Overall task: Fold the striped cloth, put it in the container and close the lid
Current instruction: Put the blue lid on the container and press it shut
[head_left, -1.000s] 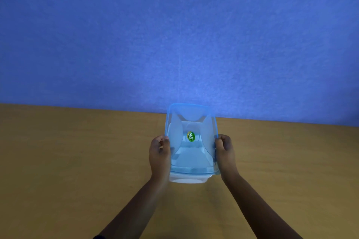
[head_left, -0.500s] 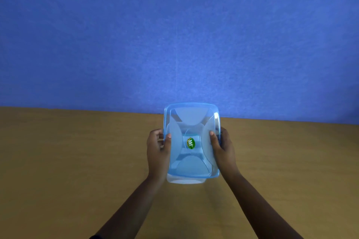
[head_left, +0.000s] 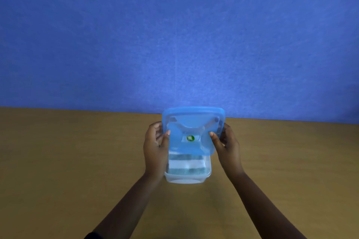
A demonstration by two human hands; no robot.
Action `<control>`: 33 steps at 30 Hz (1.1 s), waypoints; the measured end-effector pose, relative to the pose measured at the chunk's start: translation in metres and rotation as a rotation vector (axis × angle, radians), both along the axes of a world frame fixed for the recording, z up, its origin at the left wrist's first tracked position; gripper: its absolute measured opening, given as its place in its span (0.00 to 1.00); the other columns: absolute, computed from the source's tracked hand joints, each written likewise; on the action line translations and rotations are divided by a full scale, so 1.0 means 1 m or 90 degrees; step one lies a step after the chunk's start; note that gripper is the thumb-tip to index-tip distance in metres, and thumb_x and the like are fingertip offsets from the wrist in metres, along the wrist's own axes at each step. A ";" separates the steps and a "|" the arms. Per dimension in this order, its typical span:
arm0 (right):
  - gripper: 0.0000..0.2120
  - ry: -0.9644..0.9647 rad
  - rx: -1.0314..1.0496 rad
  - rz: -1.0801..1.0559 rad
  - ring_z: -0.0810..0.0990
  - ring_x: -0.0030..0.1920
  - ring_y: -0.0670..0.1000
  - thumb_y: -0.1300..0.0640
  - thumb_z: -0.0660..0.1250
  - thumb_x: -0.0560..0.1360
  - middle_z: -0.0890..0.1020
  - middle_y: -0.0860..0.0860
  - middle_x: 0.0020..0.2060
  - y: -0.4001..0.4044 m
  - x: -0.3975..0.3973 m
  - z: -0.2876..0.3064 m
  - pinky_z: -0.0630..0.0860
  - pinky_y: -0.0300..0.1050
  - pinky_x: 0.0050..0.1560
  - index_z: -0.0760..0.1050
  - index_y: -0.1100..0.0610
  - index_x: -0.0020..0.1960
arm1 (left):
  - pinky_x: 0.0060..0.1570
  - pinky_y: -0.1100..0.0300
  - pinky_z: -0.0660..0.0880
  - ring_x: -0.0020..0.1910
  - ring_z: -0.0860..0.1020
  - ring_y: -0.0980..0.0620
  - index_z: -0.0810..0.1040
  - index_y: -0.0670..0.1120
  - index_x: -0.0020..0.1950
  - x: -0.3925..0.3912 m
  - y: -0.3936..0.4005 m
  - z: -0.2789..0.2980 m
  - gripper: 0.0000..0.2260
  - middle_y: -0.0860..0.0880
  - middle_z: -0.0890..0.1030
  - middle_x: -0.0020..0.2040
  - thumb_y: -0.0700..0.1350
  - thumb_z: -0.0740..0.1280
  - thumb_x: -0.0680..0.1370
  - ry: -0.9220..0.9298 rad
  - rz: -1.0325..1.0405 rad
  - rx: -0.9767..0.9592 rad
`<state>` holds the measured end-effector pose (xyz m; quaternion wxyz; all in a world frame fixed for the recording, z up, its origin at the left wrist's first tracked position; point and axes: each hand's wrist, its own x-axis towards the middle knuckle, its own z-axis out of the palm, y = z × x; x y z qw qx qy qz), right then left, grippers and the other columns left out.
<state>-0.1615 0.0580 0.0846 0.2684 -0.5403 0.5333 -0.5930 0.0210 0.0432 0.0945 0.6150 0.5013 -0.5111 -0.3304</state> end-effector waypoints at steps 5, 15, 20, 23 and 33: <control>0.15 -0.005 0.081 0.011 0.78 0.36 0.41 0.55 0.65 0.76 0.82 0.45 0.42 -0.007 -0.003 0.005 0.75 0.30 0.36 0.73 0.42 0.61 | 0.31 0.74 0.67 0.29 0.71 0.61 0.75 0.47 0.52 0.001 -0.006 -0.003 0.07 0.54 0.70 0.30 0.42 0.67 0.75 -0.127 0.080 0.021; 0.22 0.162 0.373 0.003 0.78 0.50 0.56 0.51 0.61 0.77 0.79 0.55 0.49 -0.029 -0.017 -0.015 0.70 0.44 0.48 0.65 0.53 0.71 | 0.38 0.58 0.69 0.35 0.77 0.50 0.74 0.45 0.62 -0.001 -0.031 -0.028 0.15 0.50 0.78 0.33 0.47 0.64 0.77 -0.312 0.026 0.190; 0.22 0.219 0.430 0.005 0.77 0.57 0.57 0.50 0.60 0.78 0.79 0.57 0.58 -0.044 -0.017 -0.018 0.71 0.45 0.54 0.66 0.55 0.70 | 0.48 0.55 0.72 0.51 0.79 0.40 0.75 0.44 0.63 -0.001 -0.048 -0.037 0.16 0.38 0.82 0.50 0.48 0.63 0.77 -0.366 0.005 0.242; 0.23 0.250 0.442 -0.011 0.75 0.61 0.57 0.49 0.59 0.78 0.76 0.57 0.63 -0.055 -0.017 -0.016 0.69 0.42 0.52 0.65 0.55 0.71 | 0.48 0.55 0.72 0.51 0.78 0.40 0.75 0.44 0.63 -0.004 -0.058 -0.039 0.16 0.38 0.82 0.51 0.48 0.62 0.78 -0.369 0.009 0.254; 0.21 0.244 0.438 -0.037 0.75 0.61 0.58 0.50 0.60 0.77 0.77 0.57 0.63 -0.080 -0.009 -0.011 0.70 0.43 0.52 0.68 0.56 0.69 | 0.54 0.54 0.72 0.59 0.76 0.42 0.73 0.45 0.65 -0.002 -0.086 -0.041 0.17 0.42 0.80 0.59 0.49 0.60 0.78 -0.393 0.001 0.282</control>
